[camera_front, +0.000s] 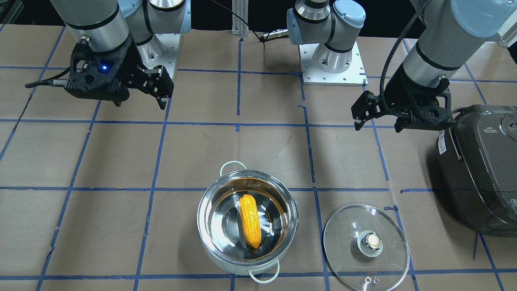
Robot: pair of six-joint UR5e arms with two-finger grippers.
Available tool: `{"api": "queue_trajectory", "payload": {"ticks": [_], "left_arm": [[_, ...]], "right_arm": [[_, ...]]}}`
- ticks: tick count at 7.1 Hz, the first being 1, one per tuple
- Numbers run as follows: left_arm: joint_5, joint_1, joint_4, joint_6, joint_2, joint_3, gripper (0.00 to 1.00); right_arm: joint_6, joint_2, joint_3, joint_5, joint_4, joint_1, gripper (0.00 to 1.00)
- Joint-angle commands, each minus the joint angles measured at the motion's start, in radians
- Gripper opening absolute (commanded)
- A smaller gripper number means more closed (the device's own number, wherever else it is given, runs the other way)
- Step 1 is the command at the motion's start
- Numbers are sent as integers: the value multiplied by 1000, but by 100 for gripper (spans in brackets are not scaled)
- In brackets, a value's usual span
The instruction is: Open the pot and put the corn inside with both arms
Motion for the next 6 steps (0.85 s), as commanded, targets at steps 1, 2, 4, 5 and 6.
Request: {"api": "queue_trajectory", "payload": {"ticks": [1, 2, 4, 5, 6], "left_arm": [[-31, -28, -64, -1, -79, 125, 100], [-31, -34, -71, -1, -87, 133, 100], [-30, -50, -72, 1, -87, 131, 100], [-28, -53, -71, 3, -88, 130, 100], [-30, -56, -71, 3, -88, 130, 100]], "right_arm": [[-2, 3, 2, 10, -19, -1, 100], [-1, 3, 0, 9, -19, -1, 100], [-4, 5, 5, 1, -17, -1, 100], [-4, 3, 4, 1, -16, -1, 100], [-4, 3, 4, 1, -17, -1, 100]]}}
